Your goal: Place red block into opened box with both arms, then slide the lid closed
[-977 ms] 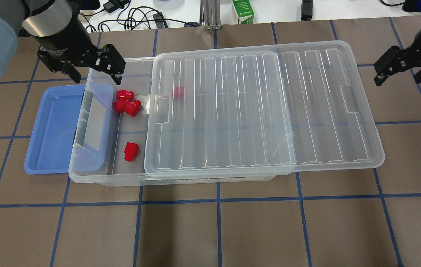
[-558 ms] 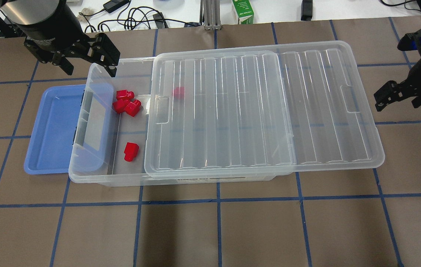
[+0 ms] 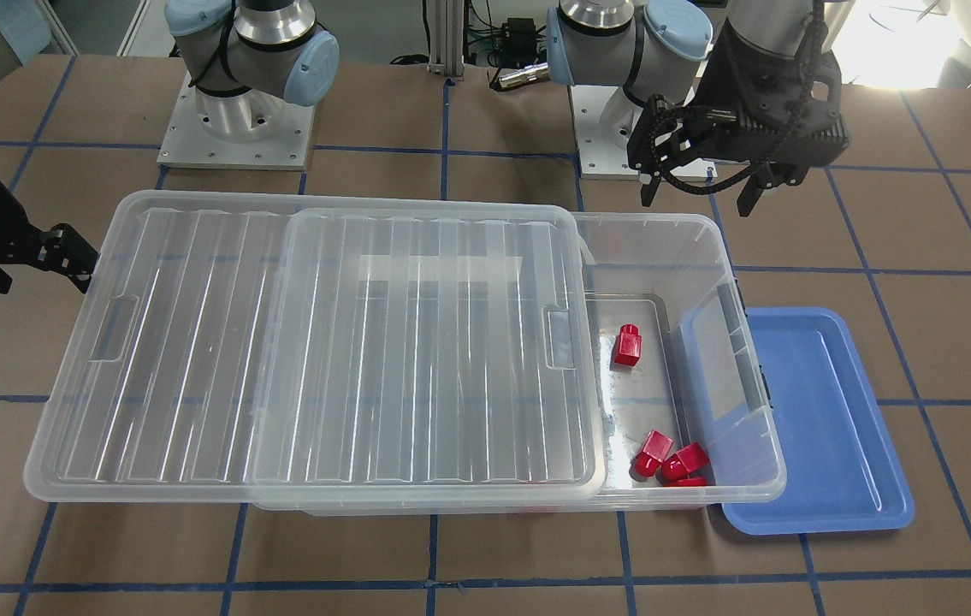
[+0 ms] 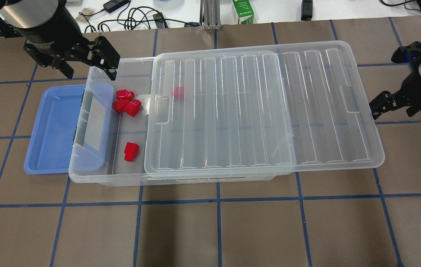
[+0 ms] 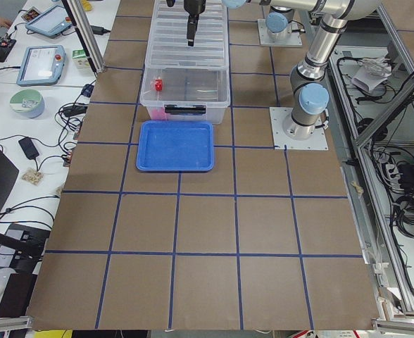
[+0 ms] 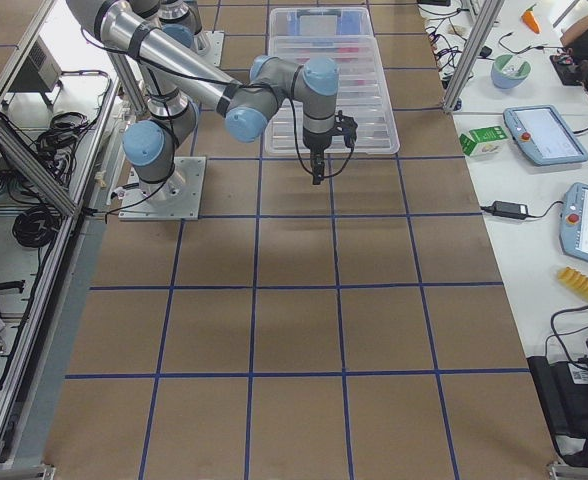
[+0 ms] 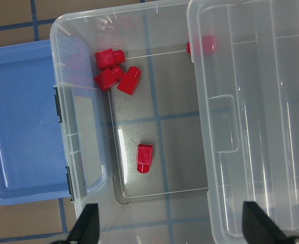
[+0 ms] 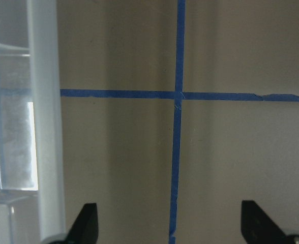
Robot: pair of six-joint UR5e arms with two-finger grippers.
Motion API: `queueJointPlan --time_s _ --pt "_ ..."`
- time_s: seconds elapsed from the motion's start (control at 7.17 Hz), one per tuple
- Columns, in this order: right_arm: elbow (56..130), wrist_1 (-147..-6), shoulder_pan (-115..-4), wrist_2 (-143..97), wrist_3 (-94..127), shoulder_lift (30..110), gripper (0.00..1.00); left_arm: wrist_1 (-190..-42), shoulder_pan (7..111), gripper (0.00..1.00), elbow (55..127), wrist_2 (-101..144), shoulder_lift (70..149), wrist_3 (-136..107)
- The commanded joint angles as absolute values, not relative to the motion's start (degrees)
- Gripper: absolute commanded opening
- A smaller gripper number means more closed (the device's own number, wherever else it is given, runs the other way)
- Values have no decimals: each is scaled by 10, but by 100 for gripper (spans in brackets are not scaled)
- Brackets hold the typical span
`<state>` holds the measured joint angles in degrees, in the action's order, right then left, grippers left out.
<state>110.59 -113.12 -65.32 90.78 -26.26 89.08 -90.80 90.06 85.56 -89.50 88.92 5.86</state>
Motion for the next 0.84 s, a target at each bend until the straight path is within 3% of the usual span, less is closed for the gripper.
queueJointPlan --time_s 0.0,0.7 --pt "1107 -1130 -661 897 -245 892 100 -908 901 100 855 -894 887 58" --pt "1109 -1132 -756 878 -174 892 100 -910 901 100 845 -895 897 57"
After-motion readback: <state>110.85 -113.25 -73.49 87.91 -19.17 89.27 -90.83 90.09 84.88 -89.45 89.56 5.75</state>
